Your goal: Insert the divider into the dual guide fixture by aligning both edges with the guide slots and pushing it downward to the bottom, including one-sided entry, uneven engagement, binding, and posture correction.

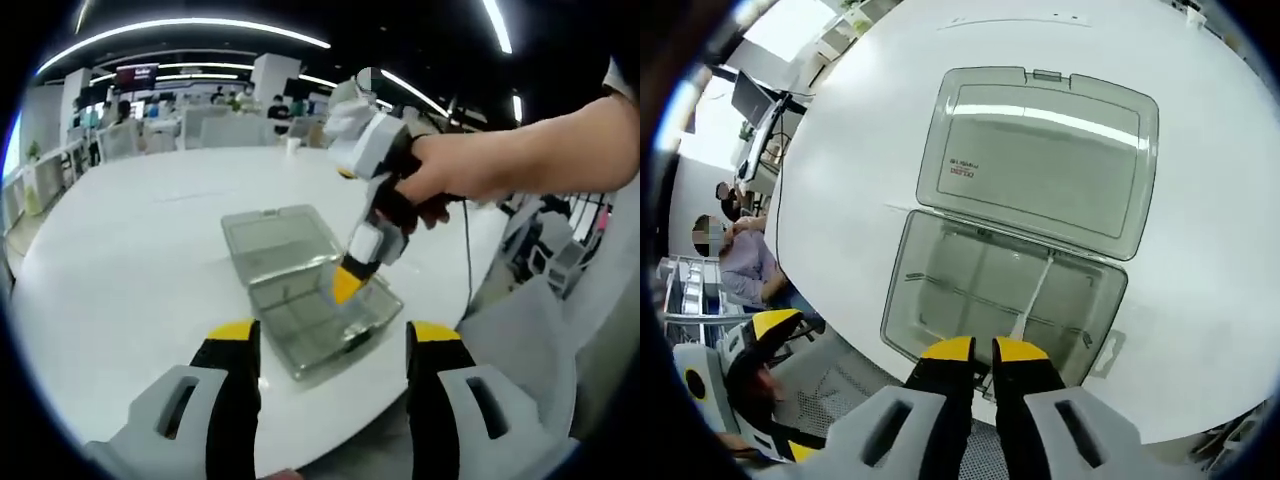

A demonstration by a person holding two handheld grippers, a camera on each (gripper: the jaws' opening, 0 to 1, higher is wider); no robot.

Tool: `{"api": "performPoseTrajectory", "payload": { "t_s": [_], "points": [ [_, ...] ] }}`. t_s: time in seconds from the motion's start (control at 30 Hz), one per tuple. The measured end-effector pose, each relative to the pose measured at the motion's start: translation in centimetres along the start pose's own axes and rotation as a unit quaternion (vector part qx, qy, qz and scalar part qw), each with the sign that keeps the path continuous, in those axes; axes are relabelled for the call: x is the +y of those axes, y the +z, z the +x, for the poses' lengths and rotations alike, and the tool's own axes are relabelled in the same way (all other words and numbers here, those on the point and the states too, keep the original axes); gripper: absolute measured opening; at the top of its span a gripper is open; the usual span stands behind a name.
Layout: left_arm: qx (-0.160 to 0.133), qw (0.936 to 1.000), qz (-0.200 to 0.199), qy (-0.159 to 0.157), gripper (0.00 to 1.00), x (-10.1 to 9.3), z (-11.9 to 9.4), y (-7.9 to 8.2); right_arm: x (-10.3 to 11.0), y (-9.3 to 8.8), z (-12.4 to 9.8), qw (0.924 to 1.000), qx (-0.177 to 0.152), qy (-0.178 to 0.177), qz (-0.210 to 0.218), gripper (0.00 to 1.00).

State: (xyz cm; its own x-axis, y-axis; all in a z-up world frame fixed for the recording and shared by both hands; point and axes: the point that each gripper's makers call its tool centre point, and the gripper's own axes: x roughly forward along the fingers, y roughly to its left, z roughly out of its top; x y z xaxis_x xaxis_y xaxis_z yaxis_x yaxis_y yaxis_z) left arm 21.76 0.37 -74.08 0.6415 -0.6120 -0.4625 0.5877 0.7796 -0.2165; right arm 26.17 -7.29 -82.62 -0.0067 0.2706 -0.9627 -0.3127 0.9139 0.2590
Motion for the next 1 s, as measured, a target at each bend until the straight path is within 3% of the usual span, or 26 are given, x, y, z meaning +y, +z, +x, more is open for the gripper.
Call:
{"api": "performPoseTrajectory", "payload": {
  "t_s": [0.17, 0.23, 0.33, 0.6, 0.77, 0.8, 0.87, 0.93, 1.0],
  "points": [
    [-0.005, 1.0000, 0.005, 0.001, 0.57, -0.1, -0.2, 0.2, 0.3, -0.3, 0.0, 0.9999, 0.006, -0.012, -0.001, 0.00],
    [-0.008, 0.9999, 0.005, 0.003, 0.57, -0.2, -0.5, 0.2, 0.9, 0.9, -1.1, 0.9994, -0.034, 0.001, 0.004, 0.00],
    [-0.010, 0.9999, 0.005, 0.005, 0.57, -0.2, -0.7, 0.2, 0.0, 0.5, -1.2, 0.9998, -0.015, -0.005, 0.012, 0.00],
    [-0.018, 0.9998, 0.006, 0.009, 0.57, -0.2, -0.8, 0.6, -0.5, 1.0, -1.1, 0.9993, -0.024, -0.001, 0.026, 0.05],
    [-0.020, 0.9997, 0.005, 0.010, 0.57, -0.4, -0.8, 0.7, -0.7, 0.9, -0.7, 0.9988, -0.014, 0.002, 0.047, 0.00],
    [-0.019, 0.9998, 0.006, 0.009, 0.57, -0.5, -0.8, 0.6, -0.3, 0.8, -1.0, 0.9984, -0.009, 0.009, 0.055, 0.04],
    [-0.020, 0.9997, 0.006, 0.011, 0.57, -0.6, -0.9, 0.6, 0.5, 1.7, -1.8, 0.9974, -0.041, 0.023, 0.056, 0.08],
    [-0.021, 0.9997, 0.005, 0.011, 0.57, -0.6, -0.9, 0.7, 0.0, 1.2, -1.8, 0.9981, -0.025, 0.011, 0.055, 0.07],
    [-0.022, 0.9997, 0.005, 0.011, 0.57, -0.7, -0.9, 0.7, -0.3, 1.1, -2.0, 0.9982, -0.029, 0.010, 0.052, 0.06]
  ]
}}
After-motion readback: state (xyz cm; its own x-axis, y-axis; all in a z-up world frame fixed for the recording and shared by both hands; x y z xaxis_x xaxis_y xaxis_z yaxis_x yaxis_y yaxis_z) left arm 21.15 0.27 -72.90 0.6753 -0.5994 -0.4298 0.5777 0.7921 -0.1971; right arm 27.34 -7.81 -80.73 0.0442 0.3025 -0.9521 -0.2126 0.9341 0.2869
